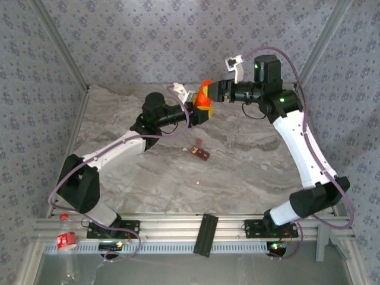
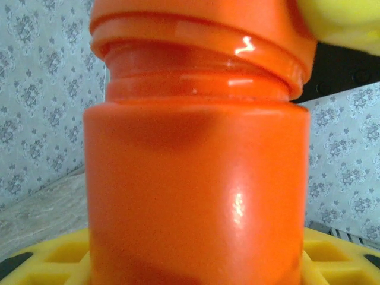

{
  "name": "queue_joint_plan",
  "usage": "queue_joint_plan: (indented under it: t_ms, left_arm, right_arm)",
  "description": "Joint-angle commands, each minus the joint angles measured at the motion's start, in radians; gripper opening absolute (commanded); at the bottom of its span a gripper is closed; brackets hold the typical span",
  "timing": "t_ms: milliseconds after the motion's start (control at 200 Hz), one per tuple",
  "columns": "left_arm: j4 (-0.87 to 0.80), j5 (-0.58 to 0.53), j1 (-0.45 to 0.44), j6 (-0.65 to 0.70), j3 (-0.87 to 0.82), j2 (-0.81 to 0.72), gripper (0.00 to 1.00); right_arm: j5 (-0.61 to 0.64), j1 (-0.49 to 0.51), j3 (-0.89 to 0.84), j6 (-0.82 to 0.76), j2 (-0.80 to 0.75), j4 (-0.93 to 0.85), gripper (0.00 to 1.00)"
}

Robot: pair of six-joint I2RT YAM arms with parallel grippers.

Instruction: Sort the pills into containers

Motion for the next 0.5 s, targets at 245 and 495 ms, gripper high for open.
queue_joint_plan:
  t_ms: [245,495]
  left_arm:
    - [0.066,0.015,-0.006,0.019,0.040,-0.013,0.00]
    - [0.072,0.009,-0.006,0.016,0.039,-0.007,0.00]
  right_arm:
    - [-0.080,0.009,0.115,-0.018,0.083,-0.125,0.70]
    - [-0.086,-0.060,0.045,0.040,-0.014,-0.022,0.88]
